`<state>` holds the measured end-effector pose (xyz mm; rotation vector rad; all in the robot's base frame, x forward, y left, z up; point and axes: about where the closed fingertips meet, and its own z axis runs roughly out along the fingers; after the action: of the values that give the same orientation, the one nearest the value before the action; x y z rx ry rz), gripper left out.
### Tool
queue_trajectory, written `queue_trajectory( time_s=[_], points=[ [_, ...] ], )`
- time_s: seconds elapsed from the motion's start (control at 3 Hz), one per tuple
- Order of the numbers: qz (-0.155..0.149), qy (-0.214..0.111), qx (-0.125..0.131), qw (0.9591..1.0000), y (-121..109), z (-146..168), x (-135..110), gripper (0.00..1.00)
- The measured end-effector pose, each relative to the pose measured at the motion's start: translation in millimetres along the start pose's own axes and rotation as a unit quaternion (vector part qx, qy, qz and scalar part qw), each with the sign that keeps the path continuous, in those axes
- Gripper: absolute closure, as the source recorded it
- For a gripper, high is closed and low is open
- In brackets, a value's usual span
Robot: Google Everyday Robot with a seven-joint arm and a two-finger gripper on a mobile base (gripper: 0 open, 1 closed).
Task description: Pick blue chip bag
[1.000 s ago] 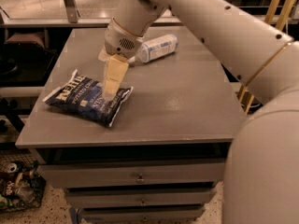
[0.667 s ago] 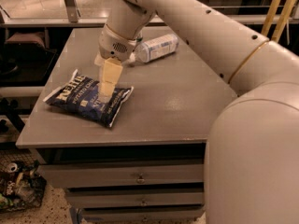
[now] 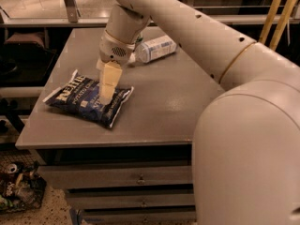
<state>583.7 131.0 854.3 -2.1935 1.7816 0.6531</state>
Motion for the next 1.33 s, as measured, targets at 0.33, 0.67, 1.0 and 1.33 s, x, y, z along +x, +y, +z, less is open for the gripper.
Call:
queue_trajectory(
  time_s=[0.33, 0.67, 1.0, 1.33],
  points=[
    [0.000, 0.000, 0.000, 1.0000, 0, 0, 0, 0.00],
    [0.000, 0.001, -0.006, 1.0000, 1, 8, 1, 0.15],
    [0.000, 0.001, -0.013, 0.9999, 2, 15, 2, 0.38],
    [-0.002, 0.002, -0.015, 0.9999, 0, 17, 2, 0.62]
  ],
)
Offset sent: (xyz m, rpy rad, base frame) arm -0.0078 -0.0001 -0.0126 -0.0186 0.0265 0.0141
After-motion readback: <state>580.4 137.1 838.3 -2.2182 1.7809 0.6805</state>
